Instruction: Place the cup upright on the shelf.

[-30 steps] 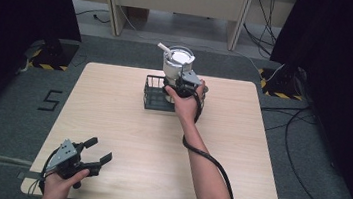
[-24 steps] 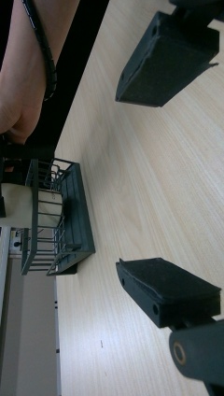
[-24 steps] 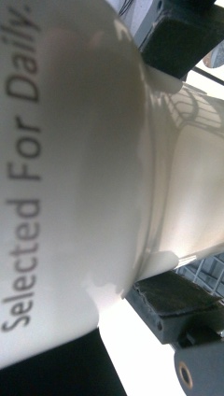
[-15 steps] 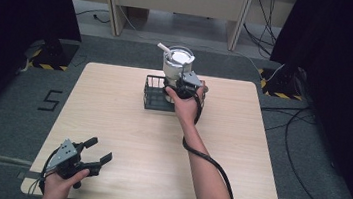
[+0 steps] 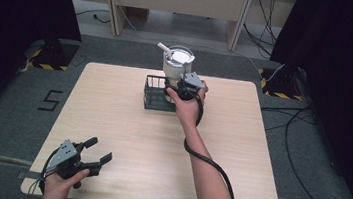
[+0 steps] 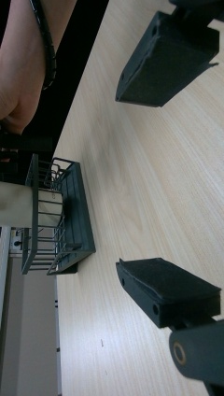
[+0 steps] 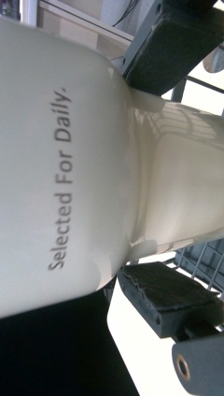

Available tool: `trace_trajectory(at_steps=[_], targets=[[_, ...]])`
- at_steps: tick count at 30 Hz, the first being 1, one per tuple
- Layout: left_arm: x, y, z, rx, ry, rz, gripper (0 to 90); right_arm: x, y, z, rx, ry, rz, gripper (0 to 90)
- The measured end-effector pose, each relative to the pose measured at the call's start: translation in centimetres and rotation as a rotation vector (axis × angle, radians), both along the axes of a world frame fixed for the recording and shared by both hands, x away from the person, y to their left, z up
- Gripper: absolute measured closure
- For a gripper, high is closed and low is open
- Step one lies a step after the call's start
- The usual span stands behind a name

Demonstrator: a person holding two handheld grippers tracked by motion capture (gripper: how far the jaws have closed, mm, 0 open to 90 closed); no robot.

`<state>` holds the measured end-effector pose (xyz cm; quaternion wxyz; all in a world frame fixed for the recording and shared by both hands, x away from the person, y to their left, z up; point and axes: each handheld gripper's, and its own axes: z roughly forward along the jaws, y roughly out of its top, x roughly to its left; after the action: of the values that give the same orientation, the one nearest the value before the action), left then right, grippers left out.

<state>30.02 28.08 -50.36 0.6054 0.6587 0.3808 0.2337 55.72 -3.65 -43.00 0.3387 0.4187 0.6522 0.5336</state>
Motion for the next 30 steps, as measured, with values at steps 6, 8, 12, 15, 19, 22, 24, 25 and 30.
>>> trace_trajectory(at_steps=[6,8,12,15,19,22,24,25,30], targets=[[0.0,0.0,0.0,0.006,-0.001,-0.002,14.9,-0.6,-0.3,0.1,-0.014,0.001,0.012,10.6],[0.0,0.0,0.0,0.004,-0.001,-0.002,14.9,-0.9,-0.3,0.1,-0.011,-0.003,0.021,10.6],[0.0,-0.1,0.0,0.006,-0.001,-0.001,14.9,-1.4,-0.5,0.3,-0.009,-0.006,0.024,10.5],[0.0,-0.1,0.0,0.007,-0.001,-0.001,14.9,-1.8,-0.7,0.7,-0.009,-0.016,0.029,10.4],[0.0,-0.1,0.0,0.007,-0.001,0.0,14.9,-2.2,-1.0,0.9,-0.009,-0.019,0.033,10.3],[0.0,-0.2,0.0,0.008,-0.001,-0.001,14.9,-2.8,-1.5,1.0,-0.002,-0.021,0.032,10.3],[0.0,-0.2,0.0,0.011,-0.001,-0.002,14.9,-3.2,-1.8,0.9,-0.005,-0.021,0.035,10.3],[0.0,-0.2,0.0,0.011,-0.001,-0.002,14.9,-3.2,-1.8,0.9,-0.005,-0.021,0.035,10.3],[0.0,-0.4,0.0,0.012,0.0,-0.002,14.9,-4.3,-2.7,0.9,0.004,-0.016,0.036,10.4]])
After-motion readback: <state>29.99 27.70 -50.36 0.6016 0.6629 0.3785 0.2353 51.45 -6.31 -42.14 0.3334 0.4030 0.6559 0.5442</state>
